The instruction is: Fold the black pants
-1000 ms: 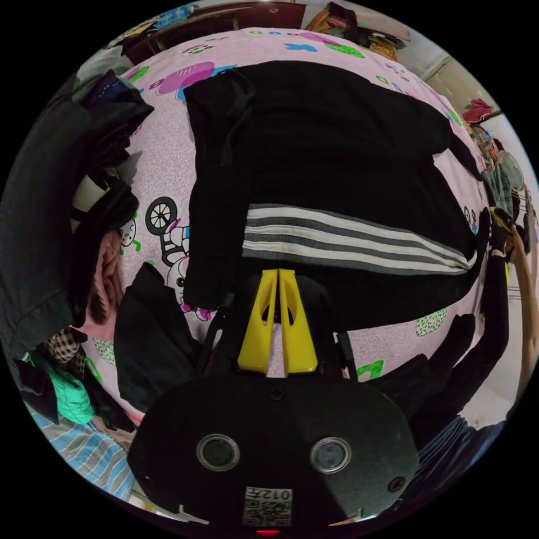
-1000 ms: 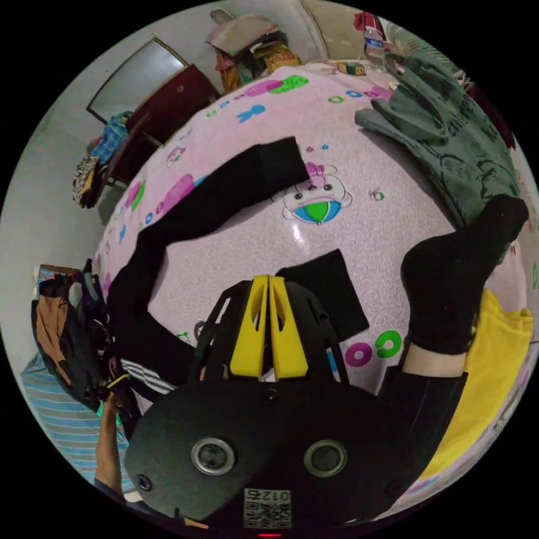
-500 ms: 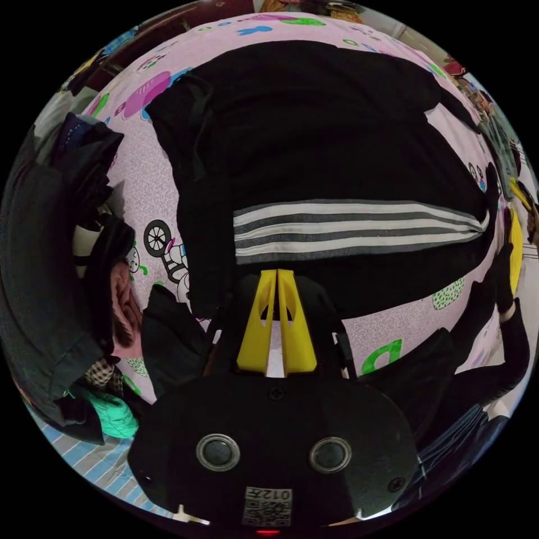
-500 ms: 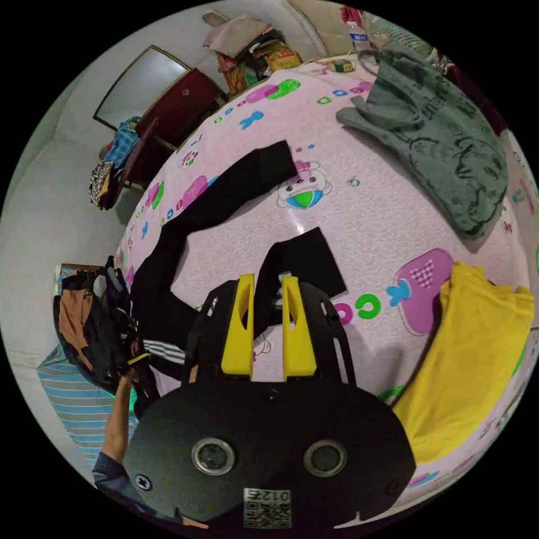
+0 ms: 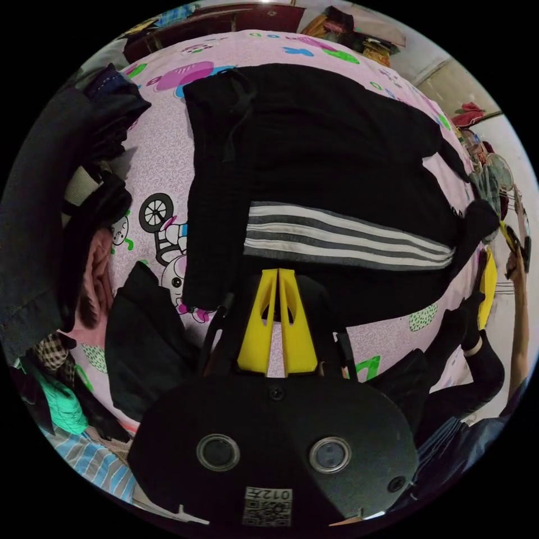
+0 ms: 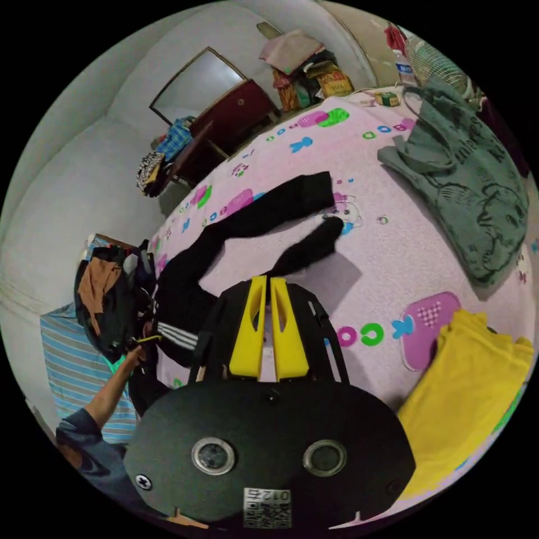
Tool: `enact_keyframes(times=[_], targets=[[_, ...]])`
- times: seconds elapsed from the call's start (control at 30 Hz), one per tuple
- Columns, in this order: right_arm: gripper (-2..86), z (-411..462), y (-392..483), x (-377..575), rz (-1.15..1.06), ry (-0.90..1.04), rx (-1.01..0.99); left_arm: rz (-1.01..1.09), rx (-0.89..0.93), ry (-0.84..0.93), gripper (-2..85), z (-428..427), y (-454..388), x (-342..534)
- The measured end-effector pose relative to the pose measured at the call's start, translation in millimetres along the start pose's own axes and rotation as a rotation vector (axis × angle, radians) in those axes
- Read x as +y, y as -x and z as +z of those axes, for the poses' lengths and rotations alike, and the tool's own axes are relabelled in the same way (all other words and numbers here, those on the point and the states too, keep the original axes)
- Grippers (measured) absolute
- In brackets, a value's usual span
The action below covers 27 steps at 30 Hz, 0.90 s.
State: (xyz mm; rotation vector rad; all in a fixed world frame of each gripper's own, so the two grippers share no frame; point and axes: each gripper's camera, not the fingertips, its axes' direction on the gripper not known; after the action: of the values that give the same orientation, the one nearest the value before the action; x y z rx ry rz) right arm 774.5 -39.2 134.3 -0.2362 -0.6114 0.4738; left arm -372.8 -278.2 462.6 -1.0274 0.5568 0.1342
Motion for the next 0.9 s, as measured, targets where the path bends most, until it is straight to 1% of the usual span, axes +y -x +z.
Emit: enact_keyframes(times=[0.03,0.1,0.2,0.27,0.3,0.4,0.57,0.7,0.77,0.8,0.87,0.9], targets=[[-0.8,-2,-19,14,0.046,0.071,0.065,-0.001,0.006,0.003,0.1,0,2,0],[-0.6,-10,-47,36,0.126,0.122,0.128,-0.008,0.022,0.014,0.0,-1,6,-2],[0.3,-34,-67,57,0.206,0.011,0.103,0.01,0.013,0.038,0.0,-3,8,-6],[2.1,-35,-66,55,0.211,0.007,0.082,0.014,0.006,0.046,0.0,-5,8,-7],[4.2,-32,-62,49,0.215,0.006,0.079,0.013,0.004,0.048,0.0,-5,9,-8],[6.0,-17,-42,27,0.201,-0.025,0.08,0.013,-0.008,0.045,0.0,-7,9,-7],[9.3,21,-3,-19,0.145,-0.013,0.195,-0.005,0.002,0.022,0.0,-9,13,-4],[10.8,61,22,-50,0.097,0.06,0.34,-0.02,0.015,0.0,0.0,-11,16,0],[10.5,76,28,-56,0.074,0.102,0.411,-0.026,0.023,-0.008,0.0,-12,18,1],[9.5,80,32,-57,0.064,0.093,0.444,-0.028,0.027,-0.008,0.0,-12,19,1],[5.4,79,33,-54,0.063,0.08,0.468,-0.028,0.028,-0.007,-0.1,-13,19,0],[0.7,76,32,-53,0.066,0.081,0.443,-0.027,0.026,-0.005,-0.1,-14,19,0]])
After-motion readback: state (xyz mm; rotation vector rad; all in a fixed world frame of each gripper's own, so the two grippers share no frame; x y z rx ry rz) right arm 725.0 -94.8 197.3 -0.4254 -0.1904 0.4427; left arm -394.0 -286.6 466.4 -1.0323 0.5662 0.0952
